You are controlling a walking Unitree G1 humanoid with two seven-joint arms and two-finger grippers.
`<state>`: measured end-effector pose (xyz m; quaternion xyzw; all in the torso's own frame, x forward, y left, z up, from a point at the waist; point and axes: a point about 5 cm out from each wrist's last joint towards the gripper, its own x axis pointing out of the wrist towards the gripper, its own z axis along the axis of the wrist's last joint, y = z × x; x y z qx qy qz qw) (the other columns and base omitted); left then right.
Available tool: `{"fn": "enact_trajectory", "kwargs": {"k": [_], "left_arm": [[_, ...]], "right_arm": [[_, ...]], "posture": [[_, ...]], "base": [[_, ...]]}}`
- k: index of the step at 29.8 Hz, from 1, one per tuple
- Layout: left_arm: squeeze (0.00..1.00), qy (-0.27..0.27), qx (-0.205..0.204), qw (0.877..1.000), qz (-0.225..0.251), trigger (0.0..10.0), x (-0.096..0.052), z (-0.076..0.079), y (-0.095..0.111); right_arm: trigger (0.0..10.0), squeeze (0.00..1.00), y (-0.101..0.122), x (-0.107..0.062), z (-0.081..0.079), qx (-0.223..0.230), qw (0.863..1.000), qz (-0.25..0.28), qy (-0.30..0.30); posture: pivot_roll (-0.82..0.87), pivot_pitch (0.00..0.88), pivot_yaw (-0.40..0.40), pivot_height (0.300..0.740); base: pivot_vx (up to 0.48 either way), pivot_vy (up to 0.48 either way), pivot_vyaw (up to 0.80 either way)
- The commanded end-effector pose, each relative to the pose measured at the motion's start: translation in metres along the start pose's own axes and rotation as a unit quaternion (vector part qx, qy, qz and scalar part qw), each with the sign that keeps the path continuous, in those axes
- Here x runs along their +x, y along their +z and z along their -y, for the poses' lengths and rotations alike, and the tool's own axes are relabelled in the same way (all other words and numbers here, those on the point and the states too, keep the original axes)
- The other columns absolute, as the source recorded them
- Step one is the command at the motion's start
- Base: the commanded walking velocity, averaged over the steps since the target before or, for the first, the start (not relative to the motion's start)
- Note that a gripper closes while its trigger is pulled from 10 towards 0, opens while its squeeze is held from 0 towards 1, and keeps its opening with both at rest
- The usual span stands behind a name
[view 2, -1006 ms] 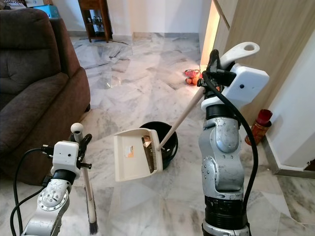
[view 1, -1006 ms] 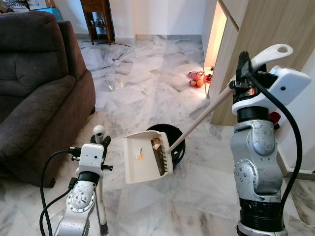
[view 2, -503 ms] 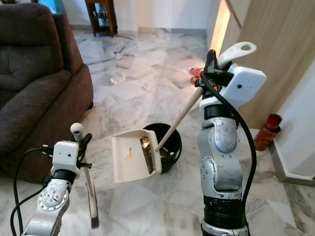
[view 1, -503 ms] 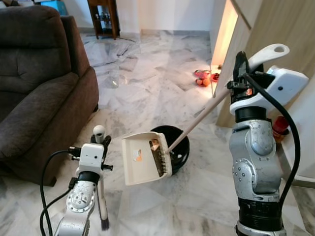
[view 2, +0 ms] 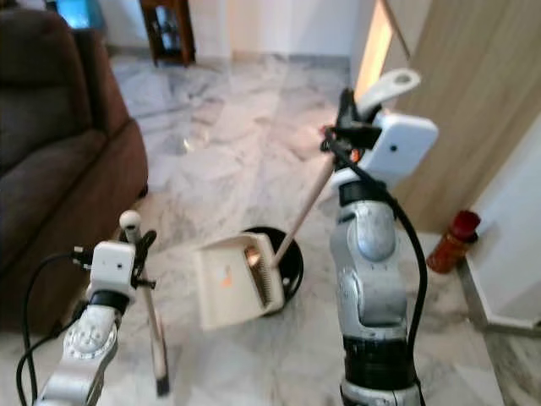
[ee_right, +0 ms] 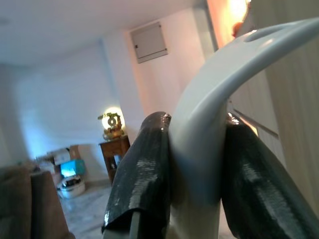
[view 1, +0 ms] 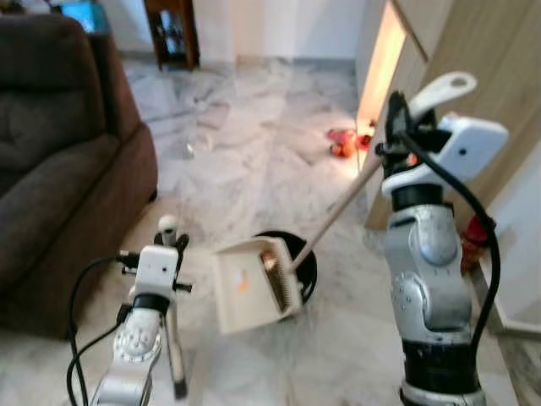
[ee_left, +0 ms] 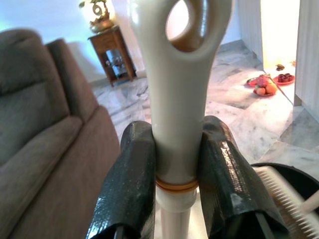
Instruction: Sweep floor
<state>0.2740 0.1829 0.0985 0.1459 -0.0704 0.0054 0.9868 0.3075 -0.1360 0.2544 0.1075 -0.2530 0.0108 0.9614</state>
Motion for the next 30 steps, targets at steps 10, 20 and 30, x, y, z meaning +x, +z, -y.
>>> {"fn": "enact_trajectory", "kwargs": {"k": [10,20,30], "left_arm": [[0.00,0.003,0.002,1.000,0.027,10.0,0.0055,0.0016,0.0098],[0.00,0.005,0.001,1.000,0.027,10.0,0.0054,0.0014,0.0093],[0.00,0.007,0.003,1.000,0.029,10.0,0.0048,0.0001,0.0094]], "right_arm": [[10.0,0.00,0.0137,0.0049,0.0008,-0.006,0.999,0.036,0.001],[10.0,0.00,0.0154,0.0057,0.0001,-0.013,0.999,0.043,0.005],[10.0,0.00,0.0139,0.0039,-0.0017,-0.005,0.999,0.041,0.007]], "posture": [[0.14,0.027,0.043,0.740],[0.14,0.027,0.042,0.740],[0.15,0.005,0.039,0.740]], "base": [[0.307,0.000,0.00],[0.306,0.000,0.09],[0.304,0.000,0.13]]}}
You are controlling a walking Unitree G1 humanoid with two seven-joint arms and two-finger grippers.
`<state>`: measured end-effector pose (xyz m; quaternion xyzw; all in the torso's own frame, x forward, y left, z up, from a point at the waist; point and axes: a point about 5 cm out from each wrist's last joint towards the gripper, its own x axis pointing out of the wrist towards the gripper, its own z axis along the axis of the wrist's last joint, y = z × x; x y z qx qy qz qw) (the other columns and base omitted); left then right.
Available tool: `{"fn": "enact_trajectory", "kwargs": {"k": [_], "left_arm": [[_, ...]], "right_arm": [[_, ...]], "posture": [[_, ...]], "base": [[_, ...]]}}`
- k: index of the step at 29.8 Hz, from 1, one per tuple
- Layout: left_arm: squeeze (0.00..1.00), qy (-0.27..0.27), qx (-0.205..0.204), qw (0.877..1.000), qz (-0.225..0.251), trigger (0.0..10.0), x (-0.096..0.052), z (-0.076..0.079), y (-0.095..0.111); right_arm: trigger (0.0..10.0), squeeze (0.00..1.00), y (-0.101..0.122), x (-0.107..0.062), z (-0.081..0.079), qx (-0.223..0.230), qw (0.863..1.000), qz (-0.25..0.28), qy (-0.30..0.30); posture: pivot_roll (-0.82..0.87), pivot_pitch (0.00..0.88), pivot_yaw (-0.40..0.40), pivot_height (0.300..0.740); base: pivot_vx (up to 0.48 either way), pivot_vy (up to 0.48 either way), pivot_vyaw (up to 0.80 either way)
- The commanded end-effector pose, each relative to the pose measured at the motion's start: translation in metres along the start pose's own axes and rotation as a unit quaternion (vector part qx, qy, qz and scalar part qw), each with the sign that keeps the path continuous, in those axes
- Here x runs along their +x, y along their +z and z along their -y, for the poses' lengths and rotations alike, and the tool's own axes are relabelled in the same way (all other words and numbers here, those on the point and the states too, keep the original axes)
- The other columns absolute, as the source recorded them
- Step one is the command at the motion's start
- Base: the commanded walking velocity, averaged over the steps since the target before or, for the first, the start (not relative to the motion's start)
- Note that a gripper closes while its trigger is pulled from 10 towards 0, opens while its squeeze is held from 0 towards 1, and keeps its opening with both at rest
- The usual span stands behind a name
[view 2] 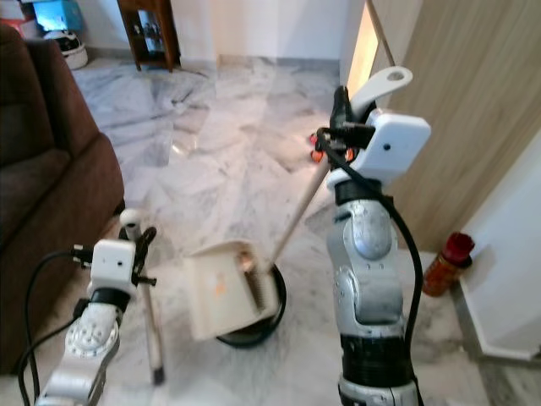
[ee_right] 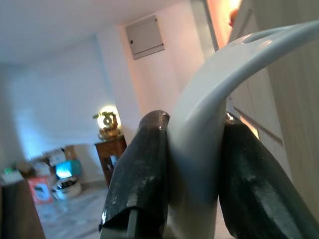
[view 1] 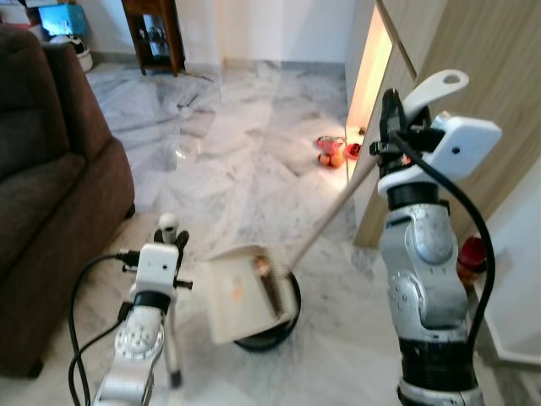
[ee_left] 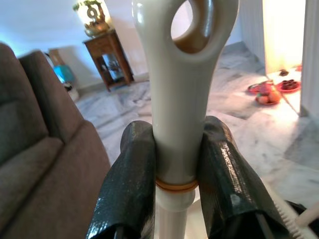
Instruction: Sweep floor
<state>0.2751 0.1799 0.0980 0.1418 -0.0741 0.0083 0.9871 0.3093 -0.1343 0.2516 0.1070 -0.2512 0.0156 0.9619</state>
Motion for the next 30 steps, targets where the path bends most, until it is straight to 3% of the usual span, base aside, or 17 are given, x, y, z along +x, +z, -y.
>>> {"fn": "enact_trajectory", "kwargs": {"k": [1,9,20,30], "left_arm": [[0.00,0.003,0.007,1.000,0.026,10.0,0.004,-0.003,0.009],[0.00,0.002,0.009,1.000,0.024,10.0,0.002,-0.004,0.008],[0.00,-0.007,0.004,1.000,0.022,10.0,0.002,0.000,0.007],[0.00,-0.007,0.006,1.000,0.019,10.0,0.001,0.000,0.005]], "right_arm": [[10.0,0.00,0.017,0.004,-0.001,-0.006,0.999,0.044,0.002],[10.0,0.00,0.015,0.003,-0.004,-0.004,0.999,0.042,0.008],[10.0,0.00,0.016,0.003,-0.005,-0.009,0.999,0.043,0.010],[10.0,0.00,0.014,-0.005,-0.025,-0.046,0.995,0.060,0.058]], "posture": [[0.15,0.003,0.039,0.740],[0.15,0.000,0.039,0.740],[0.15,0.003,0.042,0.740],[0.15,0.006,0.040,0.740]], "base": [[0.307,0.000,0.00],[0.297,0.000,0.00],[0.000,0.000,0.00],[0.000,0.000,0.00]]}}
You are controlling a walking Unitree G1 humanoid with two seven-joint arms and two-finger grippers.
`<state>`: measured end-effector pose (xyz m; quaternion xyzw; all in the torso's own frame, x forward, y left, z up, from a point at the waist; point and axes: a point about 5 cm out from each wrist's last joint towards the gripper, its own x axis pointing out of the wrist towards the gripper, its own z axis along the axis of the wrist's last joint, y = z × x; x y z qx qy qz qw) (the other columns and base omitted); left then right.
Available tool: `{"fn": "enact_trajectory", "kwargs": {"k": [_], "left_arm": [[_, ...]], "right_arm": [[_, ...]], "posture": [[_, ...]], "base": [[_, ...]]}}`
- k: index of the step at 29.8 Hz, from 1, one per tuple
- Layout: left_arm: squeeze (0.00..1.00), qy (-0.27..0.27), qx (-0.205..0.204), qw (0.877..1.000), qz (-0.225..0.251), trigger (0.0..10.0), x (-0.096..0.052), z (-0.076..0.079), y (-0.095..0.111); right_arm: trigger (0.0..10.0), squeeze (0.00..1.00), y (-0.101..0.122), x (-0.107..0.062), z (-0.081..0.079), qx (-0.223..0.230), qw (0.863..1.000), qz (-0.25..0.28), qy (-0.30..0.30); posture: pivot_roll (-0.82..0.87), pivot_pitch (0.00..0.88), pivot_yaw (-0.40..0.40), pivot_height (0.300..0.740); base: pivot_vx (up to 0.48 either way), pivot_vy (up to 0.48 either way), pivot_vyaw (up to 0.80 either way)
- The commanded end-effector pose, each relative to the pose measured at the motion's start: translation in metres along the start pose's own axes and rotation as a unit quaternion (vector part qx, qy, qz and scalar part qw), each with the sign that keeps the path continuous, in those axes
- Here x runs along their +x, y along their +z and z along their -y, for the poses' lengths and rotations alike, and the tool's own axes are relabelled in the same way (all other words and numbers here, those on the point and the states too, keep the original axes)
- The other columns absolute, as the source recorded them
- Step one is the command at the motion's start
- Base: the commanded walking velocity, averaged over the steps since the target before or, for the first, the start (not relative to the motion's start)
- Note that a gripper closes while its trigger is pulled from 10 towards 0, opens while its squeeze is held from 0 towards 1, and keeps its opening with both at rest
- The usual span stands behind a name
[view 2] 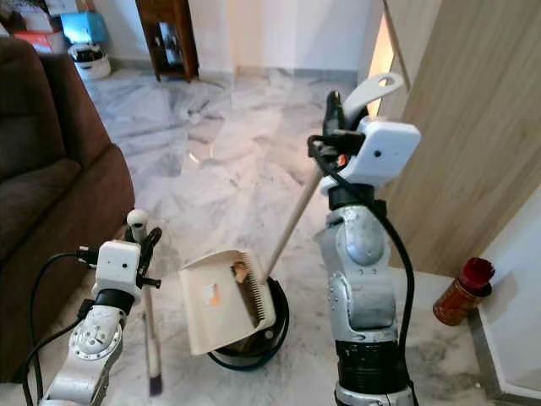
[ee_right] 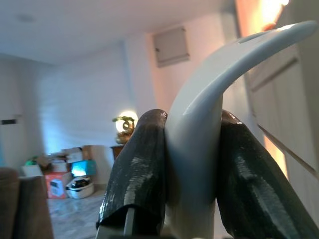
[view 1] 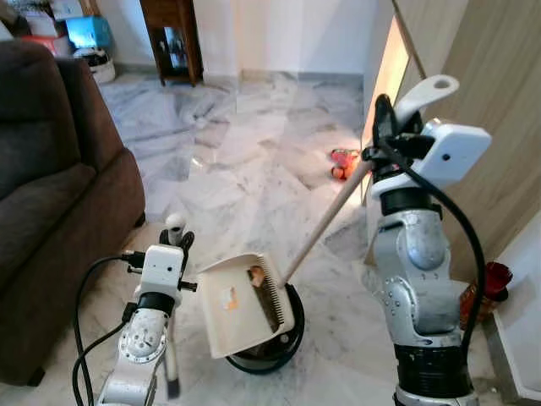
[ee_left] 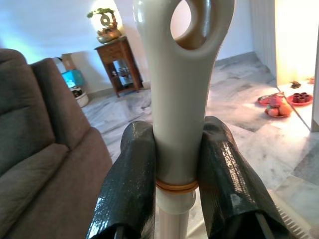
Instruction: Sweep floor
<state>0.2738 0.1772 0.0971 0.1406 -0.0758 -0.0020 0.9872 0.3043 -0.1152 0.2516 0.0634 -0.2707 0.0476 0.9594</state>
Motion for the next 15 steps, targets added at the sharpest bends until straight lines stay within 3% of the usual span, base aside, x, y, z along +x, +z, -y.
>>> {"fn": "enact_trajectory", "kwargs": {"k": [1,8,12,15], "left_arm": [[0.00,0.003,0.008,1.000,0.016,10.0,0.002,-0.003,0.005],[0.00,0.004,0.010,1.000,0.013,10.0,0.001,-0.004,0.004],[0.00,0.006,0.010,1.000,0.013,10.0,0.001,-0.006,0.004],[0.00,0.007,0.013,1.000,0.011,10.0,0.000,-0.007,0.003]], "right_arm": [[10.0,0.00,0.016,0.000,-0.007,-0.018,0.999,0.046,0.019],[10.0,0.00,0.011,-0.007,-0.026,-0.068,0.994,0.061,0.056],[10.0,0.00,0.011,-0.009,-0.030,-0.068,0.994,0.064,0.059],[10.0,0.00,0.013,-0.011,-0.037,-0.106,0.987,0.083,0.083]], "posture": [[0.15,0.006,0.039,0.740],[0.15,0.009,0.038,0.740],[0.15,0.010,0.038,0.740],[0.14,0.003,0.042,0.740]], "base": [[0.000,0.000,0.00],[0.000,0.000,0.00],[0.000,0.000,0.00],[0.000,0.000,0.00]]}}
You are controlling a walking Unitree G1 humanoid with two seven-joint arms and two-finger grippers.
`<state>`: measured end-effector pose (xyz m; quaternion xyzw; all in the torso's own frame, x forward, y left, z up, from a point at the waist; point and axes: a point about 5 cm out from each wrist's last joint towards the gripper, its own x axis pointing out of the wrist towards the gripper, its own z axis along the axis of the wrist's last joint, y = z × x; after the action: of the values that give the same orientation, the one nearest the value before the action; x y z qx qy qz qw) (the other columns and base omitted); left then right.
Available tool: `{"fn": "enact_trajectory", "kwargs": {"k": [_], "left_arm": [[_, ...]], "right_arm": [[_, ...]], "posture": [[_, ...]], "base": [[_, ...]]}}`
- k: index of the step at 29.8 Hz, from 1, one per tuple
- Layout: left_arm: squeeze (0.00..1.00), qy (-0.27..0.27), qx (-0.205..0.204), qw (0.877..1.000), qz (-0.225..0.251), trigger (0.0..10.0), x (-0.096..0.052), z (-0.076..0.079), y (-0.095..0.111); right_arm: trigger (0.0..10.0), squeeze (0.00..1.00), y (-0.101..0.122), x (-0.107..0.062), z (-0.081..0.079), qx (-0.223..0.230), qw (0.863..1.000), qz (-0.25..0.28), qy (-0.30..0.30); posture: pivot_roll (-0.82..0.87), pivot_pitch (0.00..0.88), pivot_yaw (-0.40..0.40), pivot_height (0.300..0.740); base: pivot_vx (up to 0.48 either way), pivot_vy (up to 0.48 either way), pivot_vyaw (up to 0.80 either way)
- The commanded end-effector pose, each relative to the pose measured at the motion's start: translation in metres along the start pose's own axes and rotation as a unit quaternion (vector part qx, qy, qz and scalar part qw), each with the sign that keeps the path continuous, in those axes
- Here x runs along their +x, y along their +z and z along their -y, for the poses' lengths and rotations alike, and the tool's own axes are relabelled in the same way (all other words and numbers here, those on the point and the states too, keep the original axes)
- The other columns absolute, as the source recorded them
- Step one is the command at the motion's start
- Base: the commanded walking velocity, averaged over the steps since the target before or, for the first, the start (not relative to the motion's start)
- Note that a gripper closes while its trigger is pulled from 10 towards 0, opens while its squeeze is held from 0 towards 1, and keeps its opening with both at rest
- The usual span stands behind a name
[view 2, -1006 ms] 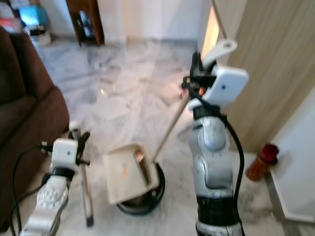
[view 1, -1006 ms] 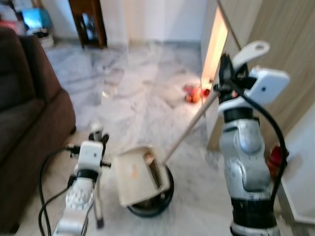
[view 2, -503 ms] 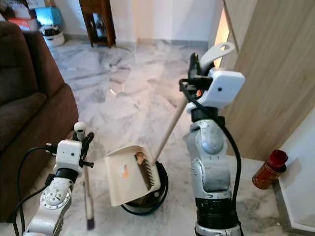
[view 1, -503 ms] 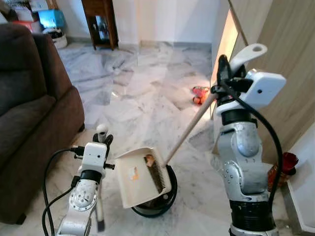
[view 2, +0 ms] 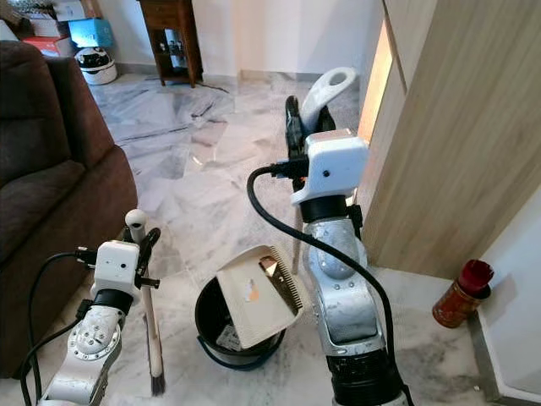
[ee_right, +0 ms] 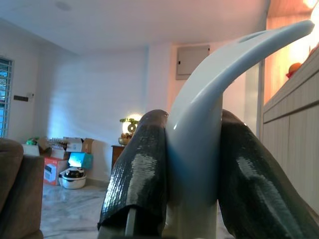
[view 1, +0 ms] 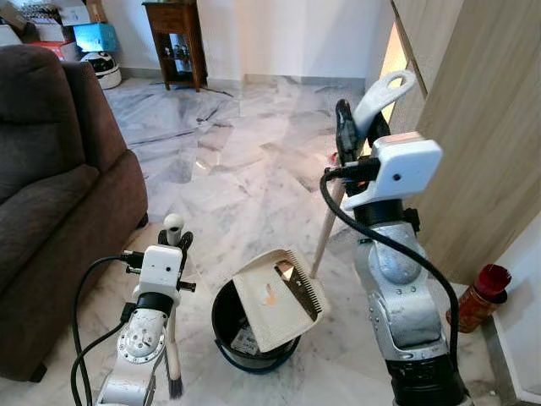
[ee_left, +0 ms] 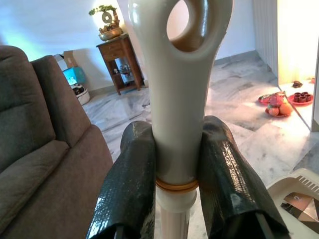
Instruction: Sweep floor
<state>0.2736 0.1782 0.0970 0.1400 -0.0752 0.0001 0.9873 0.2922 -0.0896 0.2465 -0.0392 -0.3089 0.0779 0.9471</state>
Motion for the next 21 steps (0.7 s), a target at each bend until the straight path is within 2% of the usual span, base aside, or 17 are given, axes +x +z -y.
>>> {"fn": "enact_trajectory", "kwargs": {"k": [1,9,18,21], "left_arm": [[0.00,0.005,0.014,1.000,0.011,10.0,0.000,-0.006,0.003],[0.00,0.007,0.015,1.000,0.015,10.0,0.000,-0.007,0.004],[0.00,0.010,0.018,1.000,0.016,10.0,0.000,-0.009,0.004],[0.00,0.009,0.019,1.000,0.016,10.0,0.000,-0.009,0.004]], "right_arm": [[10.0,0.00,0.017,0.001,-0.010,-0.027,0.998,0.056,0.028],[10.0,0.00,0.018,-0.001,-0.017,-0.019,0.997,0.064,0.036],[10.0,0.00,0.035,0.001,-0.025,-0.018,0.992,0.116,0.033],[10.0,0.00,0.040,-0.001,-0.035,-0.009,0.990,0.130,0.050]], "posture": [[0.14,0.000,0.041,0.740],[0.14,0.000,0.037,0.740],[0.15,0.000,0.030,0.740],[0.15,0.000,0.030,0.740]], "base": [[0.000,0.000,0.00],[0.000,0.000,0.00],[0.000,0.000,0.00],[0.000,0.000,0.00]]}}
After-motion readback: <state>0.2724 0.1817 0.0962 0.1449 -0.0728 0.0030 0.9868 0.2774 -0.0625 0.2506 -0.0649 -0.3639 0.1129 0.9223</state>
